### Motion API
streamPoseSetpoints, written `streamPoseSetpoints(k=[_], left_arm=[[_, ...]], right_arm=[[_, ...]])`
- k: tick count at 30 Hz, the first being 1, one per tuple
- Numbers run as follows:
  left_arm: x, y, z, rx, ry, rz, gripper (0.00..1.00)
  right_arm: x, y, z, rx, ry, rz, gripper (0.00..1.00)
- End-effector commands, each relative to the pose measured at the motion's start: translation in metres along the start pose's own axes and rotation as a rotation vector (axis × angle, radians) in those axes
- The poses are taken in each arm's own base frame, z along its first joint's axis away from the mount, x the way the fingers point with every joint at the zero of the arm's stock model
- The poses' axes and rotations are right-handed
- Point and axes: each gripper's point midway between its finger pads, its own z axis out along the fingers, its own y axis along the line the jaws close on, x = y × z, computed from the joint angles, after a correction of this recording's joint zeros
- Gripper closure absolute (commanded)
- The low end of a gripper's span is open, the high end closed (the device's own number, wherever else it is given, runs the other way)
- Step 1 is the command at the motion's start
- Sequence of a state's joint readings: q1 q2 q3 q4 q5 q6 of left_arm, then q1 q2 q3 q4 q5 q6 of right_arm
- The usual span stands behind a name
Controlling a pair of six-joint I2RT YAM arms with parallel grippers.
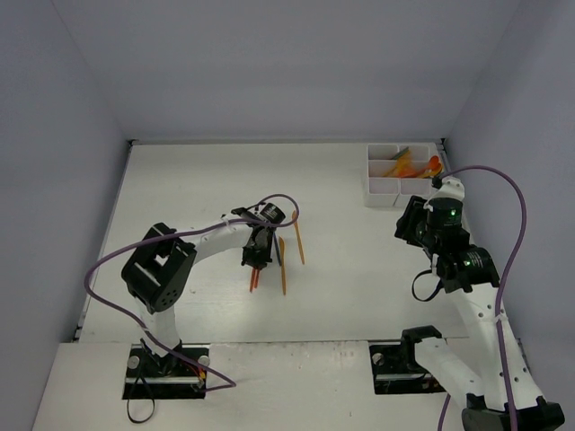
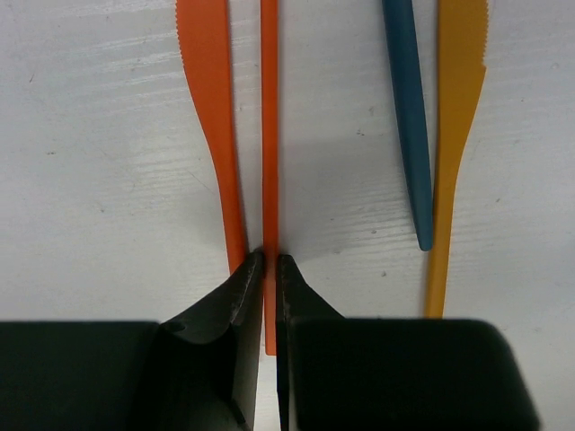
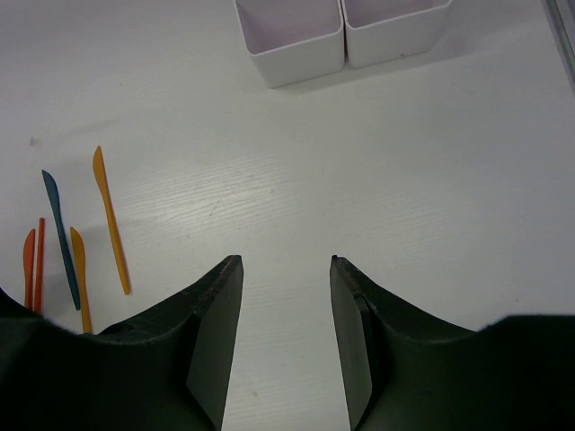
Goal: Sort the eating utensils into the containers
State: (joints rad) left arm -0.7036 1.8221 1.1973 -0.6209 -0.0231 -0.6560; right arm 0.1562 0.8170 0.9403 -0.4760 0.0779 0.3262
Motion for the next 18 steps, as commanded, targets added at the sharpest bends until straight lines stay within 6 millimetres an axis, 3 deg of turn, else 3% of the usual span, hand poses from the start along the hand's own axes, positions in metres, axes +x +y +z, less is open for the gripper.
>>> streamPoseSetpoints(k=[1, 4, 9, 12, 18], left_arm=[[-0.012, 0.002, -0.007, -0.004, -0.034, 0.024, 1.0], [-0.028, -0.008, -0.035, 0.06, -0.111, 0.036, 1.0], [-0.061, -0.03, -0.099, 0.207, -0.301, 0.094, 1.0], [-0.08, -0.057, -0.147, 0.389, -0.447, 0.158, 1.0], [-0.092, -0.103, -0.23, 0.68, -0.66, 0.276, 1.0]], right_arm=[[-0.027, 0.006, -0.005, -0.015, -0.071, -0.008, 0.59], [-0.035, 0.019, -0.01, -0.085, -0.073, -0.024, 0.59], [-0.044, 0.063, -0.024, -0.31, -0.037, -0.028, 0.57], [-0.053, 0.09, -0.036, -0.445, -0.013, -0.014, 0.55], [-0.075, 0.13, -0.06, -0.655, -0.002, 0.007, 0.48]])
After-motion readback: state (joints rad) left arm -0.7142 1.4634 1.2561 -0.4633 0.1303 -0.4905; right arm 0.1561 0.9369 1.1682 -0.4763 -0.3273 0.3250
